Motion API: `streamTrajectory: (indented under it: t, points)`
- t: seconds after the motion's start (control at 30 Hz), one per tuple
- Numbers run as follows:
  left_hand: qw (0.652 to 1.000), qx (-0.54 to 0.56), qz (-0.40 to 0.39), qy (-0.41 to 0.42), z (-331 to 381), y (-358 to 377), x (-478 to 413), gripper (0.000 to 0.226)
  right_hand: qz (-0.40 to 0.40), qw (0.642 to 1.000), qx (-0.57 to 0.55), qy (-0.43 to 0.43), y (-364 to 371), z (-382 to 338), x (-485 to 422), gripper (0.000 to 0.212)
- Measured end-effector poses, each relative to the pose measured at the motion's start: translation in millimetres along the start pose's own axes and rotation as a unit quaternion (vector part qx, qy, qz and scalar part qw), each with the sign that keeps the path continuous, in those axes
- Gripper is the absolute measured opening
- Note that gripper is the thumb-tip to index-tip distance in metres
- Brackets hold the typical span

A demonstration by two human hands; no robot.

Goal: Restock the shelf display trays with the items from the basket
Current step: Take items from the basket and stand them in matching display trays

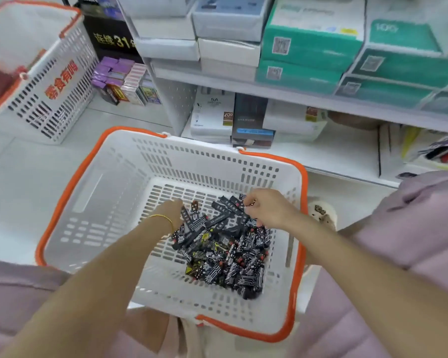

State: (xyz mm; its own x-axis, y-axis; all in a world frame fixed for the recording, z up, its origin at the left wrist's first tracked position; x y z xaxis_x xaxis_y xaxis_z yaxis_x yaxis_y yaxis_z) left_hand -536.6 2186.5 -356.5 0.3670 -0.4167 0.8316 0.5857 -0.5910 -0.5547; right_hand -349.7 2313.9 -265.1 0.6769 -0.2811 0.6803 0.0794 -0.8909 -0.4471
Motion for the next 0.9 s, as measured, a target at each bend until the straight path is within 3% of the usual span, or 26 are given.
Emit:
streamTrajectory:
  t: [0.07, 0.13, 0.2, 0.37, 0.63, 0.8, 0.9]
  points:
    - [0.985, 0.153, -0.014, -0.076, -32, 32, -23, 0.063, -0.011, 1.000, -0.018, 0.002, 6, 2, -11, 0.027]
    - [0.947, 0.293, -0.034, -0.130, -49, 65, -39, 0.083, -0.022, 0.998, -0.052, 0.006, 12, 4, -21, 0.027]
    - [0.926, 0.347, -0.033, -0.144, -52, 81, -50, 0.098, -0.031, 0.997, -0.068, 0.013, 17, 6, -31, 0.029]
    - [0.963, 0.239, -0.015, -0.126, -28, 79, -73, 0.119, -0.032, 0.993, -0.107, 0.026, 21, 8, -47, 0.029]
    - [0.987, 0.133, -0.029, -0.087, 9, 60, -102, 0.117, -0.033, 0.990, -0.131, 0.048, 21, 16, -45, 0.026]
    - [0.996, 0.076, -0.033, 0.038, 60, 51, -105, 0.094, -0.024, 0.988, -0.145, 0.053, 18, 17, -43, 0.025]
    - [0.994, 0.080, -0.040, 0.054, 68, 59, -106, 0.102, -0.016, 0.985, -0.163, 0.053, 17, 18, -42, 0.025]
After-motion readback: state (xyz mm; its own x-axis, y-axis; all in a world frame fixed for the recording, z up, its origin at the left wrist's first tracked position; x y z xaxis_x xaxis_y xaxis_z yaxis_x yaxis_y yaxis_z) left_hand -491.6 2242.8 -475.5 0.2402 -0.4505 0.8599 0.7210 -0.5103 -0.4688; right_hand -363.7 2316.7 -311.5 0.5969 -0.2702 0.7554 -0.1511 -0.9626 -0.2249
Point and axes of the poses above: each hand's wrist, its own x-axis away from the middle knuckle, its own y-axis out of the palm, z = x × y, the point moved 8 cm from there along -x, towards the middle knuckle, and after that the axes turned 13 degrees about -z, right-handed, at the moved point
